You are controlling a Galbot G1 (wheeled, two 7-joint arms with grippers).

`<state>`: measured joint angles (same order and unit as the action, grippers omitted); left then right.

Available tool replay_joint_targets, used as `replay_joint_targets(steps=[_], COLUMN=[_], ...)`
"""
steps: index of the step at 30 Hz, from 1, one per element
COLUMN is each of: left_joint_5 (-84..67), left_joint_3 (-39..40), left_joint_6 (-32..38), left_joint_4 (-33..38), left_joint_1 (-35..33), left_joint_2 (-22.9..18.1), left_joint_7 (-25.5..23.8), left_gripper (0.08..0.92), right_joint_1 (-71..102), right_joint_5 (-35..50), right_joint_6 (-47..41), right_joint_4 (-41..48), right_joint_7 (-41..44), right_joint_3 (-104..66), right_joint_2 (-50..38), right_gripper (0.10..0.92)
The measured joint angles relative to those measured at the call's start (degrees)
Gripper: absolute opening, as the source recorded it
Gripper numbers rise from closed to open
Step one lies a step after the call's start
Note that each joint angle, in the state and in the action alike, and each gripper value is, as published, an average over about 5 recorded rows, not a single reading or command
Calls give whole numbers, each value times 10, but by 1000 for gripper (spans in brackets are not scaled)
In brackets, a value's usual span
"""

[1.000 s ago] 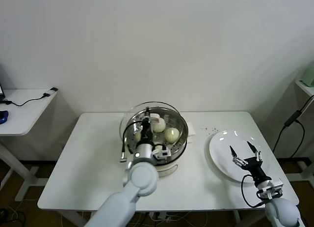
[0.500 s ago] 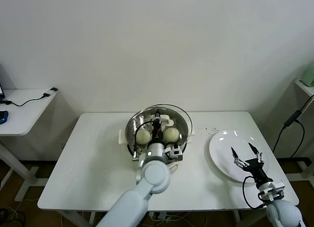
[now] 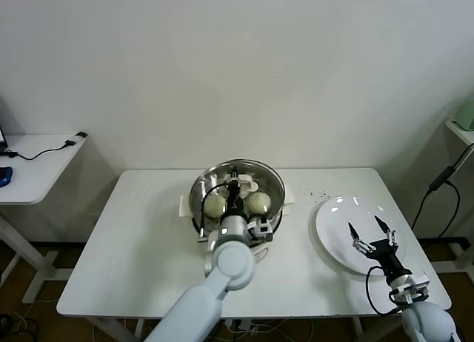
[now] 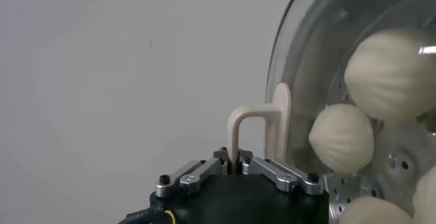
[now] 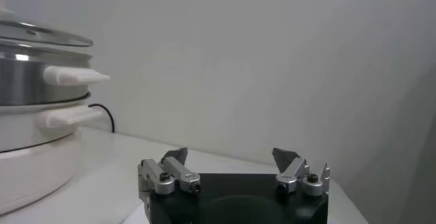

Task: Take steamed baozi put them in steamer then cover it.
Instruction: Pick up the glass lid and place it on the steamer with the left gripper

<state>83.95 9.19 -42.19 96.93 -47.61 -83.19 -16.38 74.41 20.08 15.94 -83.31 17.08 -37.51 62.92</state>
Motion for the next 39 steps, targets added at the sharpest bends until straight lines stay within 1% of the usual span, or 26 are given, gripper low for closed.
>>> replay_joint_targets(steps=[18, 39], left_joint_5=[3, 7], left_joint_3=[3, 12], left_joint_6=[0, 0], left_joint_4=[-12, -23], left_joint_1=[4, -2], left_joint_2=[10, 9], left_joint_7=[-6, 15], left_gripper=[150, 150], right_joint_1=[3, 4], right_joint_5=[-2, -3], right_joint_6=[4, 5], right_joint_4=[1, 1], right_joint_7=[3, 7], right_joint_3=[-4, -7], right_joint_2=[2, 3], right_gripper=[823, 823])
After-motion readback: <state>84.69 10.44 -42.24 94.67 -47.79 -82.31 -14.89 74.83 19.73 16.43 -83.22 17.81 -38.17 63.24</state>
